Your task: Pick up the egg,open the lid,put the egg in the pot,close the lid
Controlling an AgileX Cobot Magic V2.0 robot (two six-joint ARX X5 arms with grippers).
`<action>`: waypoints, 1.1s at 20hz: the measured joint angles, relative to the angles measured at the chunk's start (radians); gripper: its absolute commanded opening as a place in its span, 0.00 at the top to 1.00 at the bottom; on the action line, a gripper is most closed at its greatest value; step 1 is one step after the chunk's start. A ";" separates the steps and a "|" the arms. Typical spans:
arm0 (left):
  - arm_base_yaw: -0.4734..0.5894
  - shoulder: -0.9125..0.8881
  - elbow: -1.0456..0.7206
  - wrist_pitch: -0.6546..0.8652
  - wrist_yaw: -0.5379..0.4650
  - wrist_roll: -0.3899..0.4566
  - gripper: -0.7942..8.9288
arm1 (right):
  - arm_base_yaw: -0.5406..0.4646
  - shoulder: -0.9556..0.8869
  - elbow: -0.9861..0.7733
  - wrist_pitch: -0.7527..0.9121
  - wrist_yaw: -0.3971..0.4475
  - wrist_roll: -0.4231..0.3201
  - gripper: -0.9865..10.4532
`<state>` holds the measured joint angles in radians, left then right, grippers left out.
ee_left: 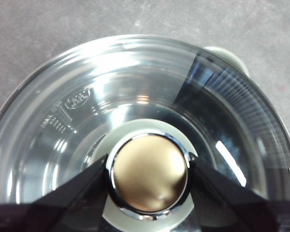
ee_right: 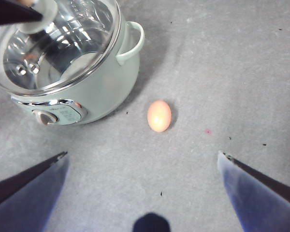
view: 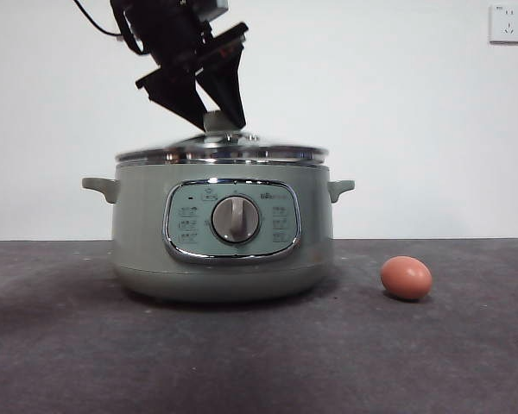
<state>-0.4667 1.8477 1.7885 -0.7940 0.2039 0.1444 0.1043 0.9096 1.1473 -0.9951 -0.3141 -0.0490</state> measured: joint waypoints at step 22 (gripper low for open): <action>0.155 -0.509 0.138 -0.349 -0.003 -0.022 0.93 | 0.125 0.569 0.001 0.320 0.031 0.000 0.45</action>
<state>-0.3119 1.3388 1.9270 -1.1435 0.2012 0.1223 0.2295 1.4788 1.1481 -0.6746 -0.2829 -0.0486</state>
